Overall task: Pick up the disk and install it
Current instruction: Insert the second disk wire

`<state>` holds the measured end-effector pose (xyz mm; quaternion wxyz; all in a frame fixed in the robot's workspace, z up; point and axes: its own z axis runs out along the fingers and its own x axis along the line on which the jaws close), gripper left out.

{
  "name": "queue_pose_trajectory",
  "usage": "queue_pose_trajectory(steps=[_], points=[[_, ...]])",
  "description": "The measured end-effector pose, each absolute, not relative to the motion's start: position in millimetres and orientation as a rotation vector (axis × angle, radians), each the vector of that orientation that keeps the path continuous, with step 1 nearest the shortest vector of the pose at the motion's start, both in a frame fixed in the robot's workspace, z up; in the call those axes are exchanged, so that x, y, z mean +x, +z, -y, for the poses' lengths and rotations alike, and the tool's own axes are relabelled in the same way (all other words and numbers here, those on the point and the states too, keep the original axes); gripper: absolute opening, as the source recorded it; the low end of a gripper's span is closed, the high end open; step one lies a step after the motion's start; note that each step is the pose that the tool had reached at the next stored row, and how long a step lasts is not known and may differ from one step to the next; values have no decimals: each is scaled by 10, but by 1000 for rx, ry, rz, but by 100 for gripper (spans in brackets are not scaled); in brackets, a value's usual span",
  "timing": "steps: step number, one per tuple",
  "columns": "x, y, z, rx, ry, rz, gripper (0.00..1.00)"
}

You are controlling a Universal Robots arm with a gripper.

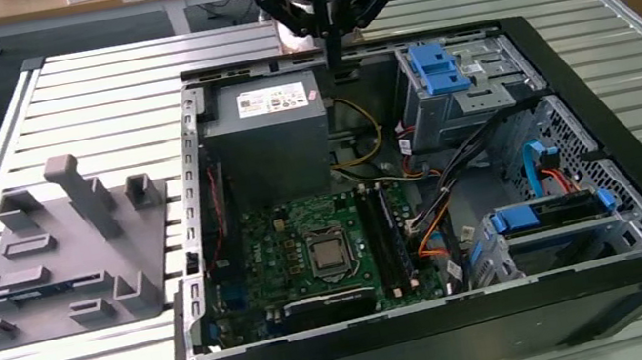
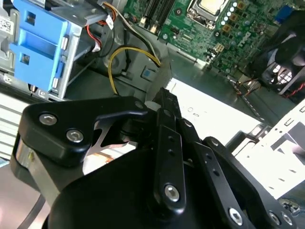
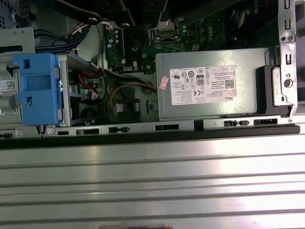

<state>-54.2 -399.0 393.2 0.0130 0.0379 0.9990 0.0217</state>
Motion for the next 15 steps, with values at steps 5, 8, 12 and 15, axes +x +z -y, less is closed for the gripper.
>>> queue_pose_trajectory(steps=[5,8,12,15], points=[[-534,3932,3989,118,68,-3112,11],[-531,3932,3989,118,68,-3113,11],[-522,3931,3989,118,68,-3112,11],[-512,3931,3990,118,68,-3112,11]])
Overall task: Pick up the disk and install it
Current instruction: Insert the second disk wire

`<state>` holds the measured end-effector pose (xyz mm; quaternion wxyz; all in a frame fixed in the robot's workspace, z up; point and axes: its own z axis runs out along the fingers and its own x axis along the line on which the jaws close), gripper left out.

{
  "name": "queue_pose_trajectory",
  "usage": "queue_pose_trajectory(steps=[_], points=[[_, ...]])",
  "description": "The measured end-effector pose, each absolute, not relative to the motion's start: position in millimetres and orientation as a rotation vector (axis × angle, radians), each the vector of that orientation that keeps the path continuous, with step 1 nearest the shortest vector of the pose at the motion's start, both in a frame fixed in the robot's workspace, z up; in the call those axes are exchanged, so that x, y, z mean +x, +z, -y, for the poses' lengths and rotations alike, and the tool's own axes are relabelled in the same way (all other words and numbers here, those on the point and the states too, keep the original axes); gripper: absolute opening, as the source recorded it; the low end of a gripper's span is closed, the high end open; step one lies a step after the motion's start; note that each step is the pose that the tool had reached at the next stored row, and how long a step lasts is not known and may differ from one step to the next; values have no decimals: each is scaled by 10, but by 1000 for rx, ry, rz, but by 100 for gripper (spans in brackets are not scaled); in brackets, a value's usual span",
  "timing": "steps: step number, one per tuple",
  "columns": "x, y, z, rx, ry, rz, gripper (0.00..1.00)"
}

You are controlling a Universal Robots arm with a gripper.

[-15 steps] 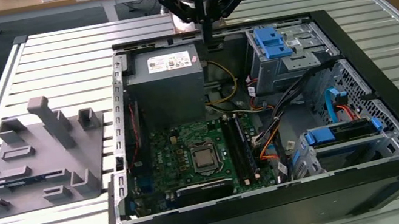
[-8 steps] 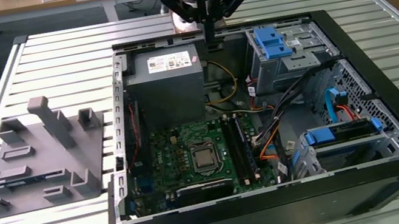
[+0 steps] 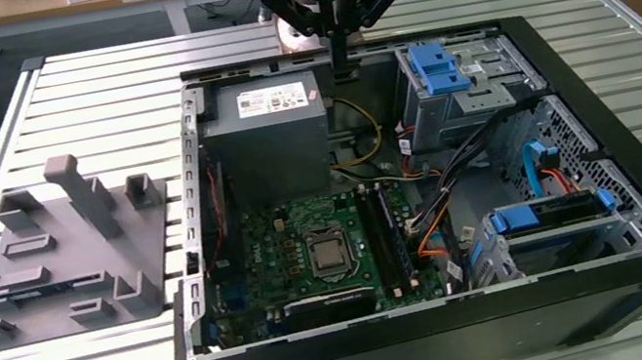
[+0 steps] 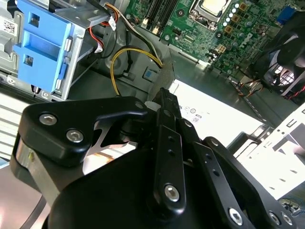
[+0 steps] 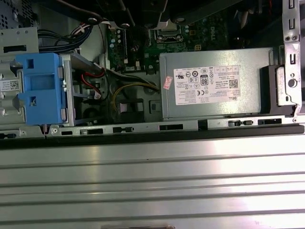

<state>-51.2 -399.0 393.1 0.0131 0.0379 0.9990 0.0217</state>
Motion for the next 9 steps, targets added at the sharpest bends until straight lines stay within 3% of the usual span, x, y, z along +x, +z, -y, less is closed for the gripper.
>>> queue_pose_trajectory(steps=[9], points=[[-485,3931,3989,118,68,-3113,11]])
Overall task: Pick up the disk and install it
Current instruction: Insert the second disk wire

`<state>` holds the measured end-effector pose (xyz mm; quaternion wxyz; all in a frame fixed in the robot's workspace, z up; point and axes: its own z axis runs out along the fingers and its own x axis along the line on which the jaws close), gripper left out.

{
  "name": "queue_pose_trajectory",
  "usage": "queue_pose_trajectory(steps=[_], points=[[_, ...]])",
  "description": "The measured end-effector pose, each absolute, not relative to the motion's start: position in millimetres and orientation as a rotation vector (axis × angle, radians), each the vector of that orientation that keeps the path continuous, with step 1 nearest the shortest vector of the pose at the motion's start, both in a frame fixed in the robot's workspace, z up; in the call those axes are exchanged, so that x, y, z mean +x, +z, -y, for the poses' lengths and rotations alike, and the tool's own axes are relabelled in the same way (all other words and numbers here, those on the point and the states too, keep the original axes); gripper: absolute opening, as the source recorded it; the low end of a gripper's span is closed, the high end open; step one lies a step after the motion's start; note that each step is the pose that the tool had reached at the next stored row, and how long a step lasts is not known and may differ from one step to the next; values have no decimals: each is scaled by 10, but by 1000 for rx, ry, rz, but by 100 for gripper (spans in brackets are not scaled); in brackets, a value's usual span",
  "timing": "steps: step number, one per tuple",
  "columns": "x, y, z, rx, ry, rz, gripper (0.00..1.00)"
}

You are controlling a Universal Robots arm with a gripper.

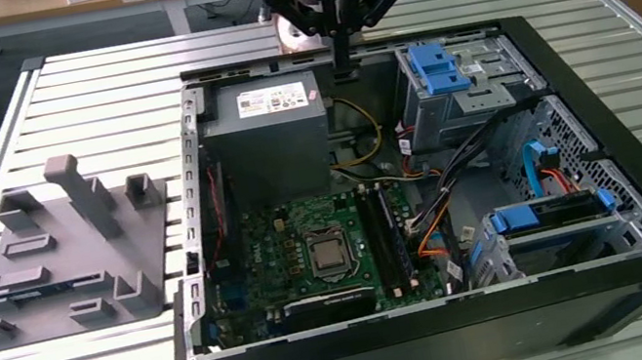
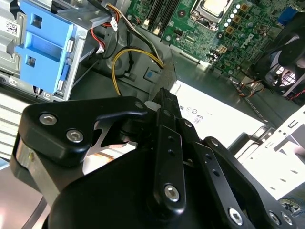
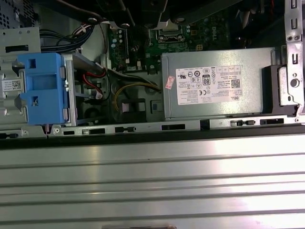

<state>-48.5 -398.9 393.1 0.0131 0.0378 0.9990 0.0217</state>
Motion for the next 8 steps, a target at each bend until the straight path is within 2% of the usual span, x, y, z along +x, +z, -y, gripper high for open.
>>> queue_pose_trajectory(steps=[8], points=[[-459,3931,3989,118,68,-3112,11]])
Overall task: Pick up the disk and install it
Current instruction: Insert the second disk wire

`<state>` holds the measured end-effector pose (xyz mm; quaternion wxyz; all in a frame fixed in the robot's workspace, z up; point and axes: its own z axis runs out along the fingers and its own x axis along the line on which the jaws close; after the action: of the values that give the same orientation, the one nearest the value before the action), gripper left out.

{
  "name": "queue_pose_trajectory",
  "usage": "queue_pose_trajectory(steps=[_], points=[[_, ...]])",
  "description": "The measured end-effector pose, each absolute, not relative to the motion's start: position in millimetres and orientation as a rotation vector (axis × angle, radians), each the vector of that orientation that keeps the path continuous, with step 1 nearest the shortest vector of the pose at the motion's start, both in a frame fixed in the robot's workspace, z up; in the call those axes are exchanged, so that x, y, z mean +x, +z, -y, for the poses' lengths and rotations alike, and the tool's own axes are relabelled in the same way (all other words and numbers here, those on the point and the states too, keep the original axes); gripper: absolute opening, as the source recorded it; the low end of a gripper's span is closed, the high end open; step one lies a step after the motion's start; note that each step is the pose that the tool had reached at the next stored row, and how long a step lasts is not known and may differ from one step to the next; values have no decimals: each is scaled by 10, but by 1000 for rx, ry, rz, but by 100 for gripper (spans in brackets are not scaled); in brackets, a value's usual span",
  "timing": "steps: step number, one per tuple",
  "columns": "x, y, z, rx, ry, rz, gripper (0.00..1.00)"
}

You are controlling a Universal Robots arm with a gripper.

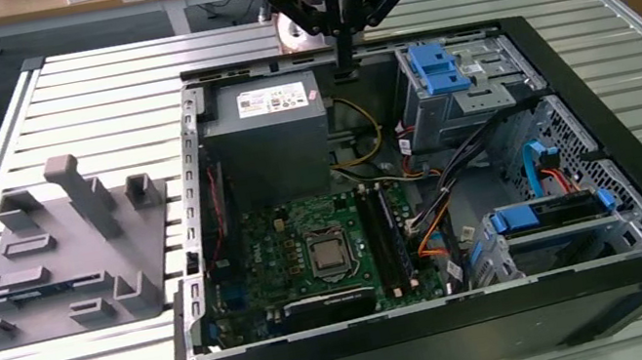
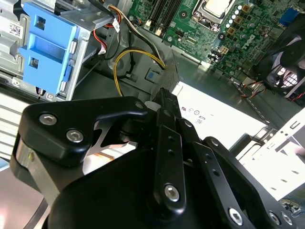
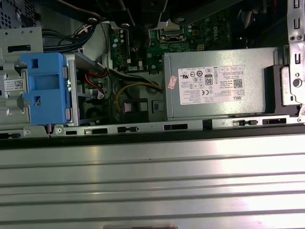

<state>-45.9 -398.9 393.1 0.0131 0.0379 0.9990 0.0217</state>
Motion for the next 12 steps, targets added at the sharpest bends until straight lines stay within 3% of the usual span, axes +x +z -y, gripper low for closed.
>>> queue_pose_trajectory(steps=[12], points=[[-459,3931,4099,118,68,-3113,11]])
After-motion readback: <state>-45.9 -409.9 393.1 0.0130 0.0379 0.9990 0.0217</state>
